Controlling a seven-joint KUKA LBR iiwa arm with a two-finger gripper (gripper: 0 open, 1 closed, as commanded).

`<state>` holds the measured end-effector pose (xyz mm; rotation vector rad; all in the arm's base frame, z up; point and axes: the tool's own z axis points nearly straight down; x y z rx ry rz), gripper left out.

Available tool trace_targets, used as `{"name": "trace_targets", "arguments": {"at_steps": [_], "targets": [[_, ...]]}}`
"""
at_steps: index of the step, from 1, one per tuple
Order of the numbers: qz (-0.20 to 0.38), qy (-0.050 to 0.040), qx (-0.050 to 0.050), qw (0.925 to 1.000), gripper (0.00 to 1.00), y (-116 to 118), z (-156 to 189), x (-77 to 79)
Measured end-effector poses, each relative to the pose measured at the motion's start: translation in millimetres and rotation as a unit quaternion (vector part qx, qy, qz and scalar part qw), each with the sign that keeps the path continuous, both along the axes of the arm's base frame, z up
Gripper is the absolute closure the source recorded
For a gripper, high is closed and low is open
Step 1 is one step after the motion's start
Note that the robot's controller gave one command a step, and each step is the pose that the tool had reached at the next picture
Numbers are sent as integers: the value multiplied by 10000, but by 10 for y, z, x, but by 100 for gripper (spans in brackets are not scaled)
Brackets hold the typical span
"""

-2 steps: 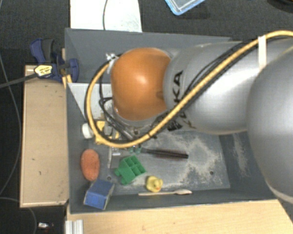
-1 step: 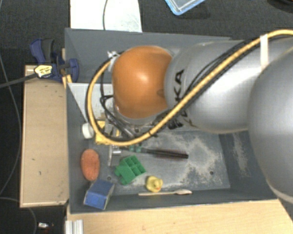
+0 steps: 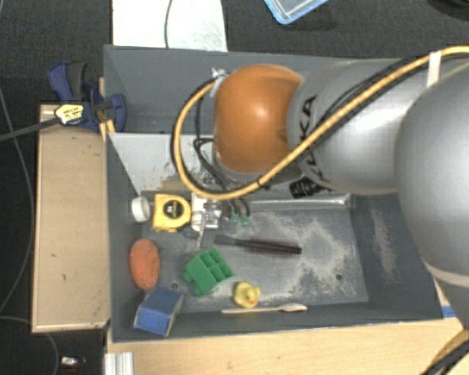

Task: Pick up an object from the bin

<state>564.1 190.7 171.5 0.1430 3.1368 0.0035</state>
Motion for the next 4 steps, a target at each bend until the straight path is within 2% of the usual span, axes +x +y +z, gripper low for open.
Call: {"name": "trace_targets", "arguments": {"at_steps": [1,2,3,4], "targets": [[-37,12,4,10000,0,-340,-196,-299],[-364,-46,18,9993,0,-737,-714,42],[25,-24,28,10000,0,-1251,-978,-461],[-1033,-69,39,9946,0,-1500,-698,-264]]}}
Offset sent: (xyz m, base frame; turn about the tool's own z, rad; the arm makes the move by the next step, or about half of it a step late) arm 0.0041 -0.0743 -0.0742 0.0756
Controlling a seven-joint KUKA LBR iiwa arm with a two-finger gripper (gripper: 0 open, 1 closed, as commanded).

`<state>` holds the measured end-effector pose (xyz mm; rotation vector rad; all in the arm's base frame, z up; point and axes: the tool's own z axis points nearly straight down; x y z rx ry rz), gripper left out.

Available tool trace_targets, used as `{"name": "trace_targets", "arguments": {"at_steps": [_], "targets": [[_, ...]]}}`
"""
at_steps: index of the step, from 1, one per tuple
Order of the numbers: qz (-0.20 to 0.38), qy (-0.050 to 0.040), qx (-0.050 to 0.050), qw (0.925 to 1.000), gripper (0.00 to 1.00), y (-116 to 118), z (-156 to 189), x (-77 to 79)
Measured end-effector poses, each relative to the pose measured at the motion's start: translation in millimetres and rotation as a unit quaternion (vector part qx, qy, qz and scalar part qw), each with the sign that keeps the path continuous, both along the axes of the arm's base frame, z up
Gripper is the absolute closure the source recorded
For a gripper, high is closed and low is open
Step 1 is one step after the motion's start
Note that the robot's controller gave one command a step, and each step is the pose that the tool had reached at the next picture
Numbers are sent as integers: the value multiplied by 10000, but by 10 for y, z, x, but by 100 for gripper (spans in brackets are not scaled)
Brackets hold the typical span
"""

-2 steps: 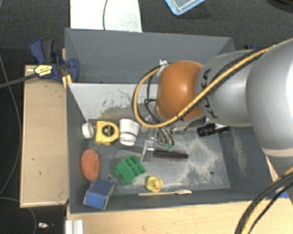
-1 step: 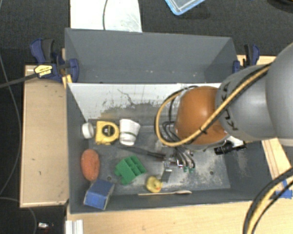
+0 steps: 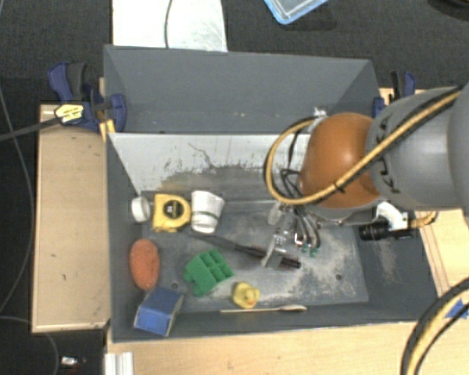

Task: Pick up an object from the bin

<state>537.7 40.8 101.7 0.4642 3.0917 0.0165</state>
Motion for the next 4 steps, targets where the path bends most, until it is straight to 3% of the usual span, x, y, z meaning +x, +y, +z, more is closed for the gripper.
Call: {"name": "trace_targets", "arguments": {"at_steps": [1,2,3,4], "targets": [[470,6,1,9989,0,-235,-278,348],[212,-31,1,9998,100,68,-313,122],[203,-31,2,9998,100,68,-313,122],[474,-17,-7,9989,100,148,362,133]]}}
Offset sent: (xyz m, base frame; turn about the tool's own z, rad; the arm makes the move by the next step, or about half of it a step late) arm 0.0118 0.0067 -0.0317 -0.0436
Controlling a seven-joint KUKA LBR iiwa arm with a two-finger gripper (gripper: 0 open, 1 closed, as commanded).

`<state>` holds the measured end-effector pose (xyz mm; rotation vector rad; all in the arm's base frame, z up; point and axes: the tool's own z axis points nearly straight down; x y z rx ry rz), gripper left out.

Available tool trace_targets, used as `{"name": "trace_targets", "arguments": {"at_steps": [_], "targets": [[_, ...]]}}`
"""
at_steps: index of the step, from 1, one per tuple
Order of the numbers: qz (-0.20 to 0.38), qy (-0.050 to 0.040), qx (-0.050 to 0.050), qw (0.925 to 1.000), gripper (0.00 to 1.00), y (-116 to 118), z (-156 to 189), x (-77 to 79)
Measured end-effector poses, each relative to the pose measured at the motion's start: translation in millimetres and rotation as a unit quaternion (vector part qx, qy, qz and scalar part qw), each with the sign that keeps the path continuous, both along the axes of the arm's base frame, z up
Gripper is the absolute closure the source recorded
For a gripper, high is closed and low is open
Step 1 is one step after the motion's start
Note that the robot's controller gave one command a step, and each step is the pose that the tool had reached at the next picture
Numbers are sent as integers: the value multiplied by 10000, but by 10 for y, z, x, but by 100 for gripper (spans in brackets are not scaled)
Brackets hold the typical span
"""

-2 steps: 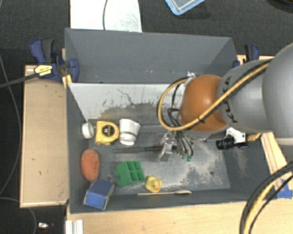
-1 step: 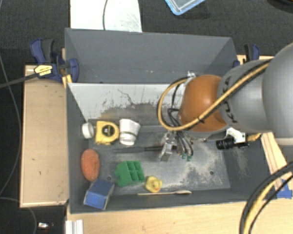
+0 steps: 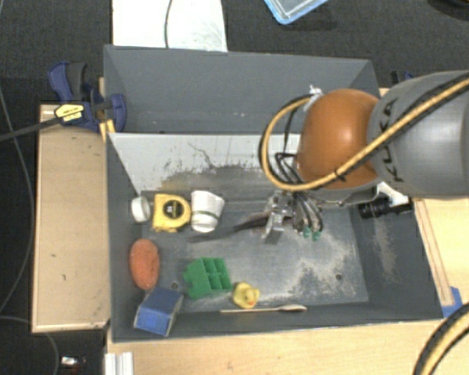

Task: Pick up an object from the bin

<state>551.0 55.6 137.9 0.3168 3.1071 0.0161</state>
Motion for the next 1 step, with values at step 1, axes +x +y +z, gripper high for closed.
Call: {"name": "trace_targets", "arguments": {"at_steps": [1], "targets": [[1664,-2,-26,9861,100,68,774,-59]]}}
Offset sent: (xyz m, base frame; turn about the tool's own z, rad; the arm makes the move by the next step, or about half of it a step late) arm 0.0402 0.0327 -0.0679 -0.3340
